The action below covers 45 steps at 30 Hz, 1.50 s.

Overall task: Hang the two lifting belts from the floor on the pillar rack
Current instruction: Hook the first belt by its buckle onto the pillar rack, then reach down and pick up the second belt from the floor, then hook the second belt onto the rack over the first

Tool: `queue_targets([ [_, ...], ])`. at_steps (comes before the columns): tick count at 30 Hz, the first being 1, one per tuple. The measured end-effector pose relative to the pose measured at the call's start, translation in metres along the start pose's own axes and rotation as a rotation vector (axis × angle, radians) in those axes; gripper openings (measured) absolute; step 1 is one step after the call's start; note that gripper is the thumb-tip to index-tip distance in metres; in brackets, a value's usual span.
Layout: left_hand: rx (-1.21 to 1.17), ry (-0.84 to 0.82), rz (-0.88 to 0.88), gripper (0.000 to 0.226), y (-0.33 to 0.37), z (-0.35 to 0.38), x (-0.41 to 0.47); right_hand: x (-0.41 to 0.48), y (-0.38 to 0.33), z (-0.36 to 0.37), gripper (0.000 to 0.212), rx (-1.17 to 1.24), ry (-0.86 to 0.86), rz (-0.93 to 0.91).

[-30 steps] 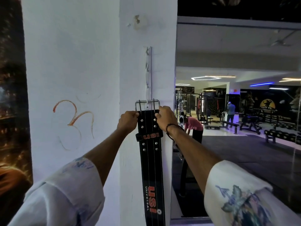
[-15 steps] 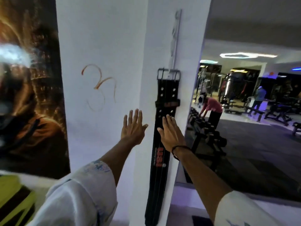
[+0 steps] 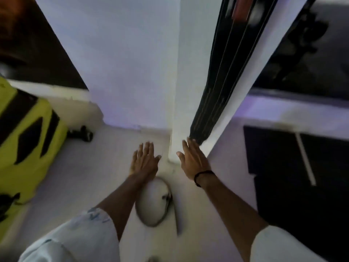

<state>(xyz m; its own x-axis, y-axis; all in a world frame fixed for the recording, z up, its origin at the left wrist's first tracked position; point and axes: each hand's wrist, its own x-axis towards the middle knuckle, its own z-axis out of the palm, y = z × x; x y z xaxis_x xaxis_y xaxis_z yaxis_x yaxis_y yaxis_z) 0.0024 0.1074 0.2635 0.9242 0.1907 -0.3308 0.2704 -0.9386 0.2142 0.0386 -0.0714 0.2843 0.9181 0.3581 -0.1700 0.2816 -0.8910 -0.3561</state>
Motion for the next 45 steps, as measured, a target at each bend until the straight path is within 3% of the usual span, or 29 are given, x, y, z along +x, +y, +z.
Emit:
queue_targets([
  [7,-0.085,-0.258,-0.055,0.066,-0.107,0.309,0.037,0.005,0.09,0.326,0.054,0.072,-0.289,0.1],
  [12,-0.124,-0.267,-0.022,0.068,-0.137,0.47,0.096,0.027,0.14,0.505,0.051,0.136,-0.343,0.144],
  [18,-0.303,-0.304,-0.058,0.069,-0.116,0.579,0.135,0.03,0.171,0.589,0.042,0.362,-0.247,0.359],
  [22,-0.471,-0.232,-0.252,0.065,-0.099,0.597,0.135,0.026,0.183,0.58,0.04,0.371,-0.261,0.347],
  [26,-0.588,-0.185,-0.345,0.06,-0.093,0.574,0.132,0.022,0.187,0.537,0.045,0.384,-0.302,0.323],
  [32,-0.774,-0.128,-0.209,0.059,-0.07,0.452,0.117,0.02,0.16,0.432,0.049,0.591,-0.252,0.431],
  [36,-0.783,-0.056,-0.053,0.062,-0.02,0.305,0.101,0.031,0.121,0.313,0.049,0.79,-0.181,0.477],
  [41,-0.918,0.019,0.134,0.065,0.032,0.118,0.083,0.046,0.07,0.134,0.025,1.013,0.029,0.427],
  [45,-0.974,0.099,0.223,0.056,0.081,-0.051,0.05,0.033,0.017,-0.039,0.009,1.038,0.187,0.311],
])
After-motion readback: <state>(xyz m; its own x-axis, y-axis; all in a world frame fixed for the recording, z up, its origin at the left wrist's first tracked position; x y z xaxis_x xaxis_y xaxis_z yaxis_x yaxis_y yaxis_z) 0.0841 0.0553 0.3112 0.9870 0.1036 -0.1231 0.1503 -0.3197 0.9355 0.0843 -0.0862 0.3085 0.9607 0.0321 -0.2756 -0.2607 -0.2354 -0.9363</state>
